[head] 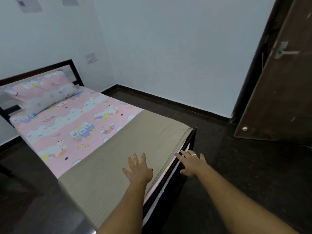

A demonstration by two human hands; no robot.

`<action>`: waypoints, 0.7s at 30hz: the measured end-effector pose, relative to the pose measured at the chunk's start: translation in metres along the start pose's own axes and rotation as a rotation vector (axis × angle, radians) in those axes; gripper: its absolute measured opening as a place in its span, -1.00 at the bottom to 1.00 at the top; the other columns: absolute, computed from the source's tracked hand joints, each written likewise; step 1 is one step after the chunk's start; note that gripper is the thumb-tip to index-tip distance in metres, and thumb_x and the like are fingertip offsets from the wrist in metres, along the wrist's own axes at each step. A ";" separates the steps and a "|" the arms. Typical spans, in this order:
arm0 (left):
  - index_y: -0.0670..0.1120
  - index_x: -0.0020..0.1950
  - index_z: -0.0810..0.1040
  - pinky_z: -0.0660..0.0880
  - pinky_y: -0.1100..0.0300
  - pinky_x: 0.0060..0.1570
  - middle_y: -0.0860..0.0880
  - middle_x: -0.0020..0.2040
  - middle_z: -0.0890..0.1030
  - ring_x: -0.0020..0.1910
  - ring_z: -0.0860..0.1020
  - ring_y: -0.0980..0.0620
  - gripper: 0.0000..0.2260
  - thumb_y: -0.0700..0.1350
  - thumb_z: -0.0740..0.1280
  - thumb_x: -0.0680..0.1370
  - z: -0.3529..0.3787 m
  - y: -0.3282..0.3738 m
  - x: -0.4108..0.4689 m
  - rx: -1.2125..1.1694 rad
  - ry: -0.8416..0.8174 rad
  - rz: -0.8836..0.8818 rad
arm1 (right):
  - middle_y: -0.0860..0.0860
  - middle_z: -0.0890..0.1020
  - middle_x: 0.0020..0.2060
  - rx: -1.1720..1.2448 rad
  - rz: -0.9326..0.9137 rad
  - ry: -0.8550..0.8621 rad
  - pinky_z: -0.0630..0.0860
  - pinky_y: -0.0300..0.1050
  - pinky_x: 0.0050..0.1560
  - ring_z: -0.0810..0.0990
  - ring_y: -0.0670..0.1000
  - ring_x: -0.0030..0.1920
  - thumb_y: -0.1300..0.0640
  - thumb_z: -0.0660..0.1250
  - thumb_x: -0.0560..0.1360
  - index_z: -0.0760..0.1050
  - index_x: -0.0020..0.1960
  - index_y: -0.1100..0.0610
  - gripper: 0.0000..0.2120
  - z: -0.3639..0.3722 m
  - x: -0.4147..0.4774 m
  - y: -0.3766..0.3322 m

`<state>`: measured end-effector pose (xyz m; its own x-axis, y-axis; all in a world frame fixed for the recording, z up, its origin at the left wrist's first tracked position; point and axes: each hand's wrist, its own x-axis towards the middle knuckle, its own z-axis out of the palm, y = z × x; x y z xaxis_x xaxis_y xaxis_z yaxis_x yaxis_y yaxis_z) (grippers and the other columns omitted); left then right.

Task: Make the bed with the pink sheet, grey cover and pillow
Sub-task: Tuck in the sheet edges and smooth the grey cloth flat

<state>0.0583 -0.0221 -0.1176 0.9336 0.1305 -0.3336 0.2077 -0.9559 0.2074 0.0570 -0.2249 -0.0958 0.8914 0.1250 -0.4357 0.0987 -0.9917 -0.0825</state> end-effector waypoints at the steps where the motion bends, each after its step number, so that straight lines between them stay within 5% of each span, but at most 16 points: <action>1: 0.10 0.55 -0.16 -0.14 -0.28 0.40 -0.07 0.56 -0.22 0.52 -0.27 -0.11 -0.37 0.07 0.14 0.60 0.003 0.009 0.007 0.001 -0.010 -0.006 | -0.04 -0.06 0.55 -0.005 -0.008 -0.010 -0.06 0.31 0.43 -0.12 0.09 0.54 0.00 0.21 0.58 -0.16 0.54 -0.16 -0.30 -0.002 0.010 0.006; 9: 0.13 0.54 -0.22 -0.19 -0.26 0.41 -0.03 0.55 -0.25 0.51 -0.30 -0.10 -0.35 0.10 0.14 0.60 0.037 0.100 0.065 0.082 -0.107 -0.020 | -0.01 -0.07 0.55 -0.094 -0.146 -0.084 -0.03 0.29 0.43 -0.13 0.10 0.54 -0.06 0.21 0.58 -0.18 0.55 -0.15 -0.29 -0.025 0.106 0.078; 21: 0.15 0.54 -0.20 -0.19 -0.23 0.42 -0.01 0.56 -0.23 0.52 -0.28 -0.08 -0.37 0.10 0.12 0.61 0.043 0.235 0.182 -0.134 -0.098 -0.270 | -0.03 -0.05 0.55 -0.275 -0.345 -0.176 -0.02 0.27 0.43 -0.08 0.09 0.54 -0.07 0.19 0.58 -0.17 0.55 -0.14 -0.31 -0.090 0.271 0.207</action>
<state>0.2647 -0.2340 -0.1693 0.8086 0.3426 -0.4784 0.4868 -0.8462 0.2168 0.3588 -0.3991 -0.1497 0.6994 0.4286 -0.5719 0.5107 -0.8595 -0.0195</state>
